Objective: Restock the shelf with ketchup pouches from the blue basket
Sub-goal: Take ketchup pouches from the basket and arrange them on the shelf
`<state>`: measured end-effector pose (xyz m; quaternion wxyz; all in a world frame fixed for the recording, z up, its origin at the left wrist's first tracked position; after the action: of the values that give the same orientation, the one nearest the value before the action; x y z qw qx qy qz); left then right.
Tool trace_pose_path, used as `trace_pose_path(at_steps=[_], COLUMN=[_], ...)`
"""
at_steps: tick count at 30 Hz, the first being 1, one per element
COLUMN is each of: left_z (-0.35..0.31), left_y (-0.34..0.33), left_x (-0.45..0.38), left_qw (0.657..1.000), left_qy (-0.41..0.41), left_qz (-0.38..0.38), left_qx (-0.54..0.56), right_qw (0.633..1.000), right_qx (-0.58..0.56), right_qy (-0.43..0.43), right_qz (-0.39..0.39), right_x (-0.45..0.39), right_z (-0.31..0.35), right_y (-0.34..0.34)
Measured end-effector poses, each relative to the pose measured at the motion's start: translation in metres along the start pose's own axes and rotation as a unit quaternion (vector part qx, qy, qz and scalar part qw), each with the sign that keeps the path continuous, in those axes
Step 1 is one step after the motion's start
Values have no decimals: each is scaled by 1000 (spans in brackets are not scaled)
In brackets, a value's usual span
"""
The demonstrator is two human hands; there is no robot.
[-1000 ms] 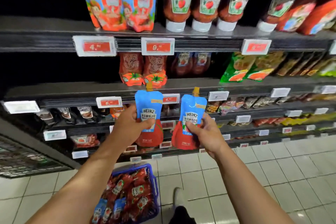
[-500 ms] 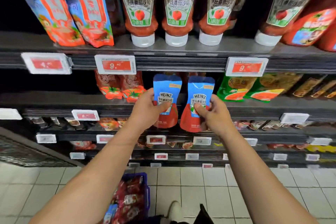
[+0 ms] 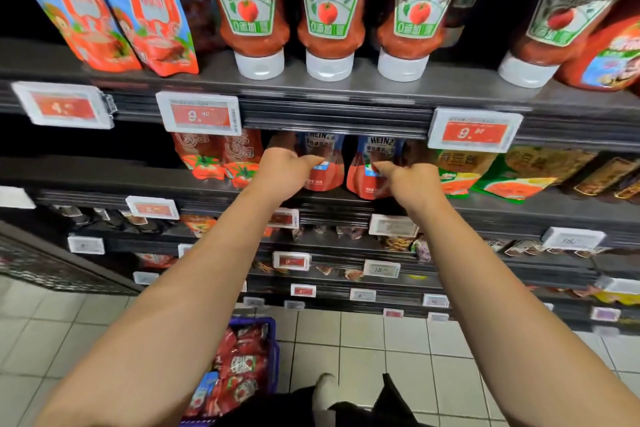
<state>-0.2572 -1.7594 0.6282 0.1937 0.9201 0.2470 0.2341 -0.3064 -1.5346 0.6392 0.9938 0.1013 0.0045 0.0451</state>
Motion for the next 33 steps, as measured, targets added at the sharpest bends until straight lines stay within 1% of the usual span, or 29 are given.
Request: trace_pose_path(at_steps=[4, 6, 9, 11, 13, 15, 19, 21, 28, 33], left_z=[8, 9, 8, 11, 18, 23, 25, 23, 16, 11], left_y=[-4, -6, -9, -11, -15, -21, -29, -30, -38, -39], left_x=[-4, 0, 9, 14, 20, 28, 31, 25, 11, 11], left_qw=[999, 997, 991, 989, 986, 983, 983, 983, 977, 976], left_qy=[-46, -79, -129, -147, -142, -141, -129, -119, -90, -96], left_qz=[8, 10, 37, 17, -38, -75, -94, -100, -108, -112], left_qx=[-16, -9, 18, -9, -74, -96, -88, -100, -159, -159], right_qw=[996, 994, 990, 988, 985, 981, 970, 969, 964, 953], right_qx=[57, 71, 91, 89, 98, 137, 225, 231, 251, 287], right_qy=[70, 84, 105, 123, 139, 137, 92, 79, 78, 90], right_qz=[5, 3, -15, -26, -33, -31, -19, -28, -30, -22], right_x=[-1, 1, 5, 10, 13, 15, 15, 13, -8, -14], right_z=[-2, -5, -6, -6, -6, -10, -19, -21, -17, -18], right_y=[-2, -1, 2, 4, 5, 4, -6, -11, -22, -27])
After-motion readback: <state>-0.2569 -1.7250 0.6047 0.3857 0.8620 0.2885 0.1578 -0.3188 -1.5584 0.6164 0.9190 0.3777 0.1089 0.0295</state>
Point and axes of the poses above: each hand's wrist, its own x-axis away from the middle knuckle, its own y-axis out of the back of the hand, z = x × y, the point moved 4 cm from there along -x, towards the middle knuckle, and after that the axes turned 11 degrees about y, right-handed, at the moved point
